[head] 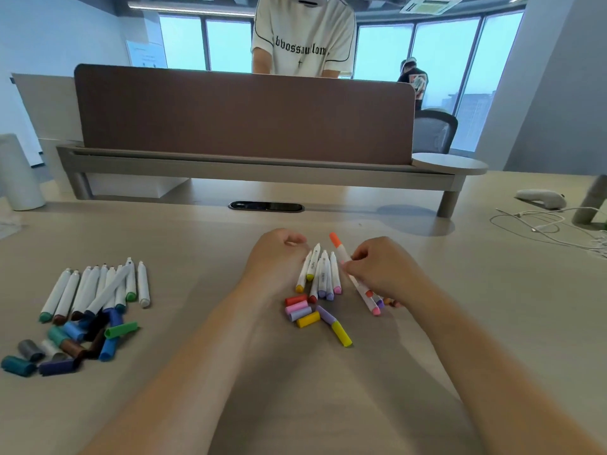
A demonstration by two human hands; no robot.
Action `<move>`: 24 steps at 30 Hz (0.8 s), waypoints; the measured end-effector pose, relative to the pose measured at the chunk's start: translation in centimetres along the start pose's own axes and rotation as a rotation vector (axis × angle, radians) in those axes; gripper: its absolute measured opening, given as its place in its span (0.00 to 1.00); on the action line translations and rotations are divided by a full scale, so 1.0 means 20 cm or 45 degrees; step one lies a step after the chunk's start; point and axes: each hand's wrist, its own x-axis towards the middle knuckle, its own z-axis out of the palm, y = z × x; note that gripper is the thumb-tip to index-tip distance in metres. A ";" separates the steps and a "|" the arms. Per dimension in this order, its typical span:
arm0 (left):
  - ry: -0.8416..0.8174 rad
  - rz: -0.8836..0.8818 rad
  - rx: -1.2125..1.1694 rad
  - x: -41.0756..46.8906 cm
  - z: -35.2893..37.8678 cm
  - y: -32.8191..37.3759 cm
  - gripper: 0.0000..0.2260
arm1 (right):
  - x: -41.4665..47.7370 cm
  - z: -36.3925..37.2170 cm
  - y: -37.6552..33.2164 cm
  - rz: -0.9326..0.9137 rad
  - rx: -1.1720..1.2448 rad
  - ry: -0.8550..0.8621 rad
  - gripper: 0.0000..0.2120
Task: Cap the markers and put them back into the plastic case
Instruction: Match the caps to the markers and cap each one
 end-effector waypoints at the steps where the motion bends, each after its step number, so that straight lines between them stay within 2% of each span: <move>1: -0.014 0.020 -0.005 0.00 -0.01 0.00 0.09 | 0.00 0.01 0.01 0.044 -0.035 -0.020 0.11; 8: -0.009 0.109 0.103 -0.01 0.01 0.01 0.08 | 0.05 0.10 0.03 0.132 -0.202 0.003 0.15; 13: -0.003 0.115 0.123 -0.02 0.01 0.02 0.09 | 0.05 0.11 -0.01 0.035 -0.293 0.025 0.03; 17: 0.004 0.122 0.150 -0.02 0.01 0.02 0.10 | 0.05 0.12 -0.05 0.021 -0.377 -0.035 0.11; 20: 0.015 0.130 0.192 -0.02 -0.01 0.02 0.09 | 0.05 0.12 -0.07 0.038 -0.457 -0.051 0.09; 22: -0.044 0.111 0.308 -0.01 -0.03 0.01 0.07 | 0.04 0.12 -0.08 0.045 -0.478 -0.041 0.12; 24: -0.197 0.093 0.545 0.00 -0.06 0.00 0.04 | 0.03 0.12 -0.08 0.050 -0.494 -0.006 0.11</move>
